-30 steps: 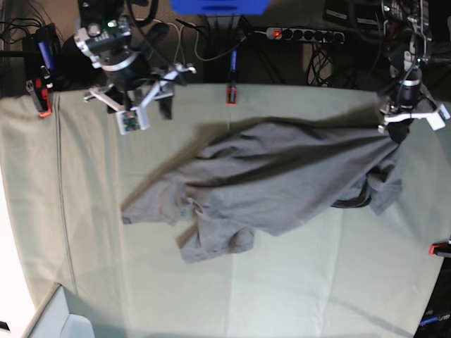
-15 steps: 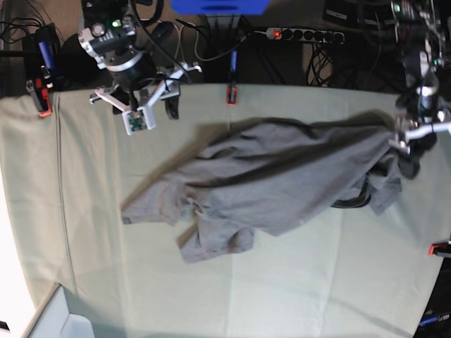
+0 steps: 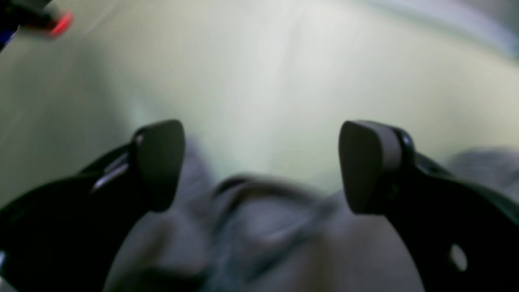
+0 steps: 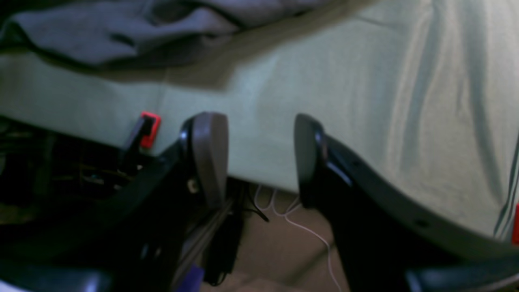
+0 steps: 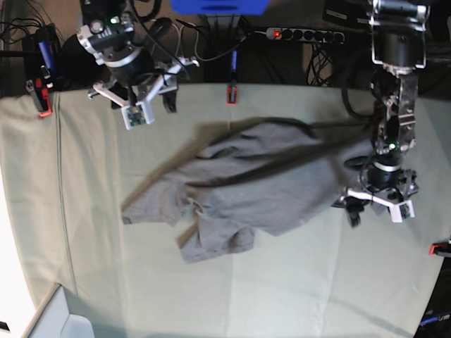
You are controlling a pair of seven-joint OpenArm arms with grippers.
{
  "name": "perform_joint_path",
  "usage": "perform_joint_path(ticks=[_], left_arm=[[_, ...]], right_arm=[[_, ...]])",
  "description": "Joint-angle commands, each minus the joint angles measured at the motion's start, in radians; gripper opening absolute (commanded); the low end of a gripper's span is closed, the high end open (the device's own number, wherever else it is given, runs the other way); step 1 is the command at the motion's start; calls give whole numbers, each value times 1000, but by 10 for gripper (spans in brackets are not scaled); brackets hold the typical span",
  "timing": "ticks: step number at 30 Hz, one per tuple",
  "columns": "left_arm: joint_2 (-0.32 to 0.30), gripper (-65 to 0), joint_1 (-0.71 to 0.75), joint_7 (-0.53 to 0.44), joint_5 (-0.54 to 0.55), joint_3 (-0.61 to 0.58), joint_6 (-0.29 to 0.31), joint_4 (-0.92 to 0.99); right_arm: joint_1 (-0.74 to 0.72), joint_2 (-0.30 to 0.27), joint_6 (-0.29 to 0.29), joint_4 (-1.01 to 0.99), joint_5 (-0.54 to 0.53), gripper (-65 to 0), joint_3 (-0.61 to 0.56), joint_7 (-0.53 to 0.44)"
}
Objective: Layout the t-shirt on the table in an organized manner, then fold the t-shirt properly
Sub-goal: 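Drag the grasped shirt edge away with the left gripper, then release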
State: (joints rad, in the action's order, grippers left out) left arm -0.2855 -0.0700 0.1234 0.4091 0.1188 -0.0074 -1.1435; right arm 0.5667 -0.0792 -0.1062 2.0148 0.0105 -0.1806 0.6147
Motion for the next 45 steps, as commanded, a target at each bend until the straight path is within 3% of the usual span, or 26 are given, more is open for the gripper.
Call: perform_joint_path(ticks=[1, 5, 13, 28, 31, 37, 45], left_arm=[[-13, -66, -30, 9, -14, 8, 1, 9], [-21, -68, -70, 109, -63, -1, 11, 40], [-13, -70, -119, 114, -206, -81, 13, 66], [-18, -85, -124, 115, -214, -89, 13, 187], [-14, -197, -124, 115, -214, -89, 13, 190], [-13, -638, -127, 115, -207, -81, 13, 187], [-14, -649, -136, 114, -204, -78, 8, 90]], right_arm=[[6, 0, -8, 16, -5, -376, 0, -22], [6, 0, -7, 16, -5, -376, 2, -22], [-1, 2, -7, 16, -5, -376, 2, -22], [-17, 5, -7, 14, -5, -376, -3, -22], [-21, 6, -7, 13, -5, -376, -3, -22], [-23, 6, -7, 11, -5, -376, -3, -22], [-41, 6, -7, -25, -5, -376, -3, -22]])
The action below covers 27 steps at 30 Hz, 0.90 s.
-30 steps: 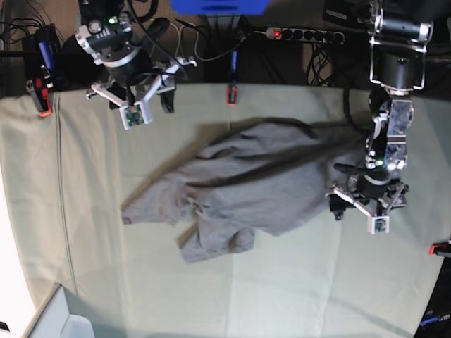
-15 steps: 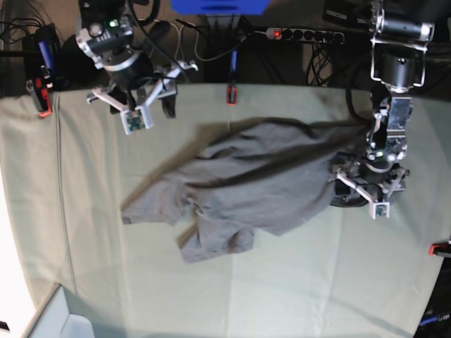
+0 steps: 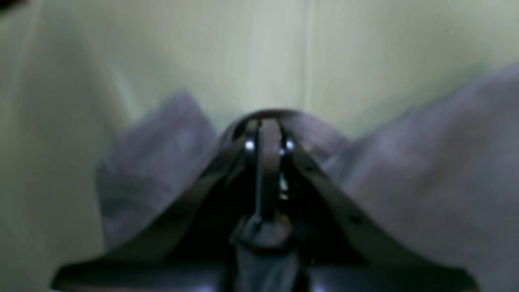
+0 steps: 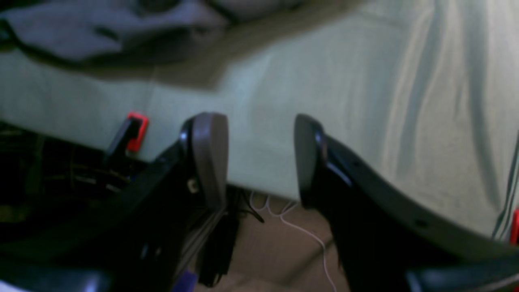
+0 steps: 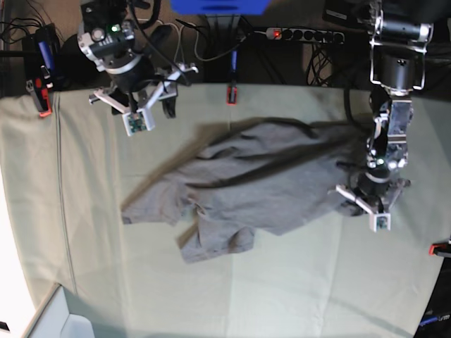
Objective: Layout the t-shirt on the table in an organized manner, then fold the t-shirt properly
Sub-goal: 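Drag the grasped shirt edge away with the left gripper, then release, then grasp another shirt edge with the left gripper and pull it outward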
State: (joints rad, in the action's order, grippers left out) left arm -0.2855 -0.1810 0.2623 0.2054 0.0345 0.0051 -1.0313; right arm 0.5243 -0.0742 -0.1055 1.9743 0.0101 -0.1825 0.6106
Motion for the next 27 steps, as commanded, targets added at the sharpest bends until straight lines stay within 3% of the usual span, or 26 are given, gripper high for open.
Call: perform_joint_path(ticks=[1, 13, 22, 27], left_arm=[[-14, -649, -25, -24, -1, 6, -7, -42], [-13, -649, -79, -24, -1, 52, -9, -152], [22, -649, -306, -24, -10, 49, -9, -136], [62, -649, -463, -28, -10, 52, -9, 3]], right_arm=[[0, 1, -7, 15, -5, -376, -1, -18], [0, 3, -7, 13, -5, -376, -1, -18], [1, 3, -7, 15, -5, -376, -1, -18], [4, 3, -7, 15, -5, -377, -1, -18]])
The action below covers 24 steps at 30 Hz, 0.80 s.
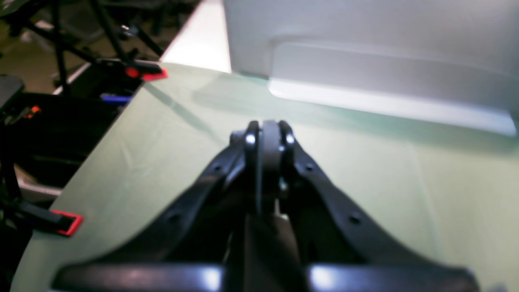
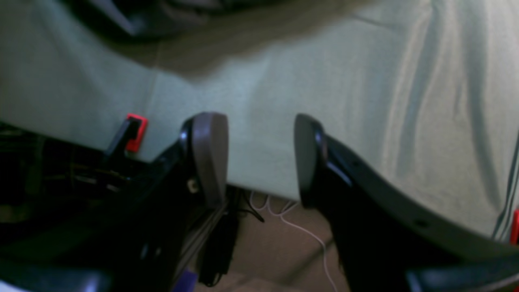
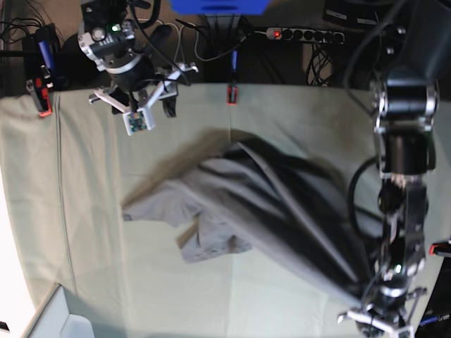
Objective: Layout the t-shirt on the table in an organized manner, then fold the t-shirt properly
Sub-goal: 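Grasp another shirt edge with the left gripper and pull it outward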
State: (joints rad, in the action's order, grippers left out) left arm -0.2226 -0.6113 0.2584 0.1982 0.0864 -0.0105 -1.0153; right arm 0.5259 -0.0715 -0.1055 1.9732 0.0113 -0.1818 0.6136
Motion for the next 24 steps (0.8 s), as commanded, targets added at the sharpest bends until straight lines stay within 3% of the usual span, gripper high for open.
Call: perform_joint_path(ticks=[1, 5, 8, 12, 17, 24], left_arm=[[5, -647, -55, -28, -1, 2, 7, 29], [32, -601, -158, -29, 7, 0, 10, 217], [64, -448, -212, -44, 8, 5, 8, 335], [85, -281, -183, -103, 8, 3, 8, 327], [45, -267, -51, -135, 8, 28, 7, 229], [10, -267, 124, -136, 8, 253, 14, 246]], right_arm=[[4, 0, -7, 16, -6, -377, -2, -21], [6, 0, -7, 16, -6, -377, -2, -21], [7, 0, -7, 16, -6, -377, -2, -21], [7, 0, -7, 16, -6, -377, -2, -21], [7, -1, -7, 16, -6, -377, 0, -21], [4, -4, -7, 18, -6, -377, 1, -21]])
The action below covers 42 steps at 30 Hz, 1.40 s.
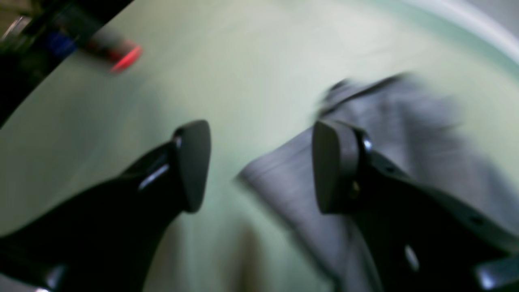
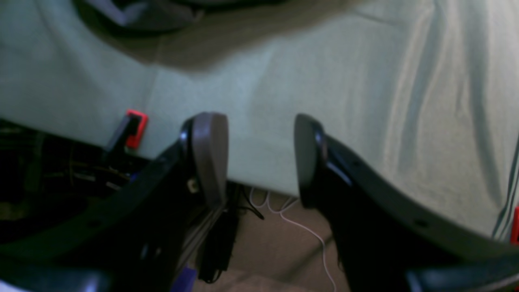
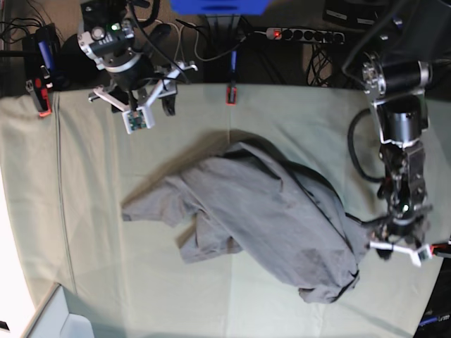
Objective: Layout the t-shirt on the table in an organized manner, then fold the t-shirt properly
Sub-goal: 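Grasp another shirt edge with the left gripper and pull it outward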
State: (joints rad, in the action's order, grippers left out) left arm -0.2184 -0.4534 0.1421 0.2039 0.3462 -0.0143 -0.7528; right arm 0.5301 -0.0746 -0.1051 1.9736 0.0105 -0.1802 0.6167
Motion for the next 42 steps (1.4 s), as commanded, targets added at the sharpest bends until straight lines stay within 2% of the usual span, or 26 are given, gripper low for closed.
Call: perform_joint_path(ticks=[1, 16, 23, 27, 31, 35, 42], left_arm=[[6, -267, -31, -20, 2, 6, 18, 13], [18, -267, -150, -23, -8, 6, 20, 315], [18, -275, -157, -23, -8, 6, 20, 350], [18, -375, -149, -23, -8, 6, 20, 387], [18, -539, -149, -23, -8, 6, 20, 390], [18, -650, -150, -23, -7, 7, 20, 390], [18, -647, -135, -19, 15, 15, 12, 315]], right_arm=[[-1, -1, -8, 17, -5, -377, -2, -24], [23, -4, -9, 17, -5, -377, 1, -24], [31, -4, -9, 17, -5, -379, 1, -24], [48, -4, -9, 17, -5, -379, 3, -24], [52, -6, -9, 17, -5, -380, 3, -24], [77, -26, -8, 17, -5, -380, 3, -24], [86, -26, -8, 17, -5, -380, 3, -24]])
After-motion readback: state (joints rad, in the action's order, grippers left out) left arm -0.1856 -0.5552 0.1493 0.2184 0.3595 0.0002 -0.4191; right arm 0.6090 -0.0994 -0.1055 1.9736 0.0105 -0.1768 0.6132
